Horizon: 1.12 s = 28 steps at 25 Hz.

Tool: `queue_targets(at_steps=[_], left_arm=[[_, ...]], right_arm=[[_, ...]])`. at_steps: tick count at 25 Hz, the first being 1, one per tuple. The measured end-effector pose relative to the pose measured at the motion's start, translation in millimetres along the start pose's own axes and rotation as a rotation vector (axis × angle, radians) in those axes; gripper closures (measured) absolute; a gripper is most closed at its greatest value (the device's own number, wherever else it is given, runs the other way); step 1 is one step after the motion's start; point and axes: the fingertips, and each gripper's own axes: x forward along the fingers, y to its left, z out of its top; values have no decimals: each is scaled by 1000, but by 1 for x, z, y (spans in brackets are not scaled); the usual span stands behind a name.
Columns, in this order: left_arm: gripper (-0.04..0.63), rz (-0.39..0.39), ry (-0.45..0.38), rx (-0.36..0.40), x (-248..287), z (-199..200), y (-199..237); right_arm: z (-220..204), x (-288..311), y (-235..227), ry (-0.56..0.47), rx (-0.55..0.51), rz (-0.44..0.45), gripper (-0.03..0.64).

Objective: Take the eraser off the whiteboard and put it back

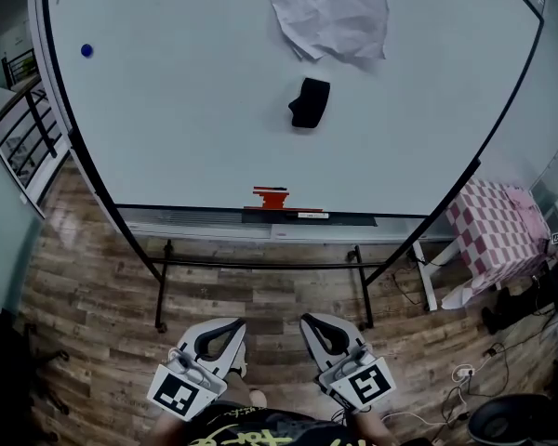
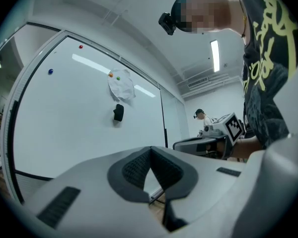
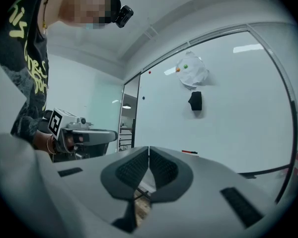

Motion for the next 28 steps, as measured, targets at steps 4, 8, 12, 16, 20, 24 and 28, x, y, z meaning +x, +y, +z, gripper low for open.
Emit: queue_targets(at_steps=[4,8,12,16,20,24,28], left_arm=[[591,-28,-13,-5,13,-2,12],[591,-44,-34,-10,31,1,32],[592,-47,-41,-9,44,3,59],[592,-44,-39,-12,55,4,88],[592,-47,-40,-5,69,3,115],[592,-41,-37,-12,82,4,143],[592,-48,-36,-9,95,8,163]], right_arm=[[-1,14,-11,4,-19,-9,607],[0,37,-25,-3,-27,-19,607],[1,62,-40,-2,-34,-28,607],[1,90,-53,-1,-43,-28,607],[0,116,-69,0,-47,-36,607],[-2,140,-82,11,-56,-35,607],[0,158,-92,10,-48,-45,607]])
